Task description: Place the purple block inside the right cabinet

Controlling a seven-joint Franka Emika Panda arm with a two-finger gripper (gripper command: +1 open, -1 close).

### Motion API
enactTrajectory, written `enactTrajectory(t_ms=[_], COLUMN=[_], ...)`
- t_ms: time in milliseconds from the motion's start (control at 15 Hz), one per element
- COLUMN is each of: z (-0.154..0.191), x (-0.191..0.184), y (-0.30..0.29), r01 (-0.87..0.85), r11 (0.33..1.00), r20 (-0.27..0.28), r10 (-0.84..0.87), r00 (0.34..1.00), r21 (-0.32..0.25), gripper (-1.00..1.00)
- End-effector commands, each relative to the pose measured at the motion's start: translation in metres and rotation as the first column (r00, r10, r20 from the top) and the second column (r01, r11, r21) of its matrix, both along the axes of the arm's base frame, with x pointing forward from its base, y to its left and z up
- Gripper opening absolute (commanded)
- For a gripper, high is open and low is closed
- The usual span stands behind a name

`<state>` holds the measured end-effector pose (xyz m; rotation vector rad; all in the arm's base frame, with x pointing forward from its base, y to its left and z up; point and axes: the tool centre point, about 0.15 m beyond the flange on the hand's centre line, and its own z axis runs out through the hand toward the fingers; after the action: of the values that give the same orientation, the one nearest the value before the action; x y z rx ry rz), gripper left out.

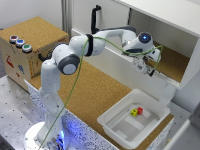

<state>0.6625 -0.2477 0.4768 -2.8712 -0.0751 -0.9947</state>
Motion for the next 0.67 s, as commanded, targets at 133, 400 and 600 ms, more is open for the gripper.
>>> enactTrajectory(t_ms=[133,400,600], z=[-0.011,0.015,0.015], x=[0.021,-0.014,-0.014], y=[0.009,0.005,0.005], r01=[0.051,0.073,0.073], r11=[0.998,0.997,0.997], r20=[0.024,0.087,0.087], r10=[-0.050,-0.070,-0.070], r00=[0.998,0.994,0.994], r21=[-0.047,-0.033,-0.033], gripper=[1.00,1.00,1.00])
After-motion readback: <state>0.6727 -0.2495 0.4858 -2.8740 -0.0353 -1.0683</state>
